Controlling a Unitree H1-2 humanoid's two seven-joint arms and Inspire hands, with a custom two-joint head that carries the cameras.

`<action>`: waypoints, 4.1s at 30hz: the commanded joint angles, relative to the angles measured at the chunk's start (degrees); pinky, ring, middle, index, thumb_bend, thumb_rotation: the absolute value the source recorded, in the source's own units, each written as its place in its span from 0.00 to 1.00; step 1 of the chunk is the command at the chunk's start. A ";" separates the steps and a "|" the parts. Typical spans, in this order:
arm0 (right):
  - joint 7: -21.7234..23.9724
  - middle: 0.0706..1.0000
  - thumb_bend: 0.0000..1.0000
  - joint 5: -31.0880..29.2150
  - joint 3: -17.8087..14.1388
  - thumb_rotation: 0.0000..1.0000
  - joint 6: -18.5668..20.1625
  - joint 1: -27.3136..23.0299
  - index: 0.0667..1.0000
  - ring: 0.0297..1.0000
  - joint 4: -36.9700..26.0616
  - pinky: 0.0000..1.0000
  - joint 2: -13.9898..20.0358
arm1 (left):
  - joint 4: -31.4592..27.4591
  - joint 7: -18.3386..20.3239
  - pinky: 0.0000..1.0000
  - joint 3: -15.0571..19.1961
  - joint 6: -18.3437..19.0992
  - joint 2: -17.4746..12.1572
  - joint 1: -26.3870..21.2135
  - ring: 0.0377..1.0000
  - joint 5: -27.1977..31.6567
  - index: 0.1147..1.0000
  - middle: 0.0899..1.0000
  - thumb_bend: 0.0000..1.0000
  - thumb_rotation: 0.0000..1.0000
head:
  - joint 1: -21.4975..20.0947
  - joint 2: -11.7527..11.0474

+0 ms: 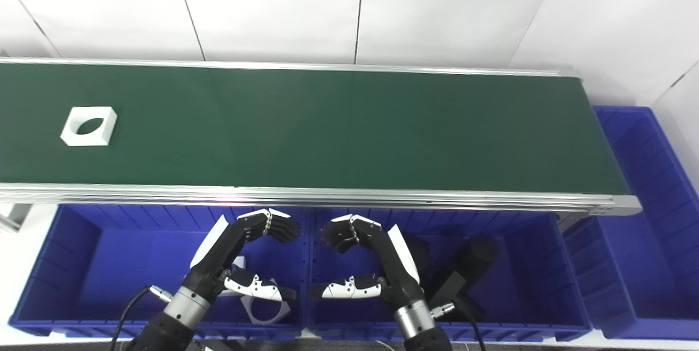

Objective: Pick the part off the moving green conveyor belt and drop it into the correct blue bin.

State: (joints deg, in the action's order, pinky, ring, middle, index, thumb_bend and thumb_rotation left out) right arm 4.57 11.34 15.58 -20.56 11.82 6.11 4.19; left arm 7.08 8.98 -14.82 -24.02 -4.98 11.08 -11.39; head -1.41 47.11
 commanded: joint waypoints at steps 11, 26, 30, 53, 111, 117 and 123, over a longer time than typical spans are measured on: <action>0.22 0.56 0.83 -0.82 0.26 0.03 -2.86 -0.41 0.55 0.55 -1.03 0.50 -0.47 | -1.16 -0.71 0.59 -0.06 -2.11 -0.01 -0.14 0.59 -0.03 0.57 0.58 0.95 0.03 | 0.02 0.10; -0.78 0.57 0.81 -2.78 0.78 0.04 -6.35 -1.50 0.56 0.56 6.77 0.52 2.20 | 7.01 -6.96 0.58 -4.59 -2.89 0.28 -2.17 0.58 -3.57 0.57 0.57 0.96 0.09 | 10.82 -12.64; -2.79 0.57 0.83 -3.15 2.04 0.07 -6.36 -2.84 0.55 0.56 10.00 0.52 3.04 | 10.90 -10.54 0.60 -7.50 -2.90 -0.45 -3.75 0.60 -3.28 0.57 0.58 0.95 0.09 | 11.86 -15.18; -6.41 0.54 0.87 -5.49 5.00 0.04 -6.36 -5.82 0.51 0.53 15.14 0.48 5.33 | 17.38 -19.31 0.58 -15.82 -2.90 -2.54 -8.36 0.58 -0.57 0.56 0.57 1.00 0.10 | 17.27 -19.06; -12.19 0.54 0.88 -4.12 9.64 0.04 -6.36 -7.92 0.51 0.51 17.71 0.46 4.46 | 26.90 -15.58 0.62 -6.93 8.12 -14.58 -43.36 0.67 -39.49 0.66 0.72 1.00 0.07 | 15.83 -20.32; -12.51 0.54 0.88 -4.55 10.00 0.03 -6.36 -7.68 0.51 0.52 17.69 0.47 4.30 | 29.72 -16.22 0.71 -8.19 10.48 -13.54 -44.69 0.80 -39.11 0.75 0.84 1.00 0.08 | 15.14 -20.23; -13.32 0.54 0.89 -4.28 10.37 0.02 -6.36 -7.57 0.51 0.52 17.50 0.47 4.01 | 29.52 -13.35 0.84 -9.34 13.12 -13.13 -45.16 0.88 -38.27 0.83 0.92 1.00 0.13 | 14.52 -20.29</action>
State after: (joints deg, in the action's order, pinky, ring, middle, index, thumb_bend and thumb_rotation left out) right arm -7.93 7.09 25.93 -23.93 4.91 25.30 8.64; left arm 37.19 -4.73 -24.07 -12.07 -17.30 -31.22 -49.79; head 13.18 26.81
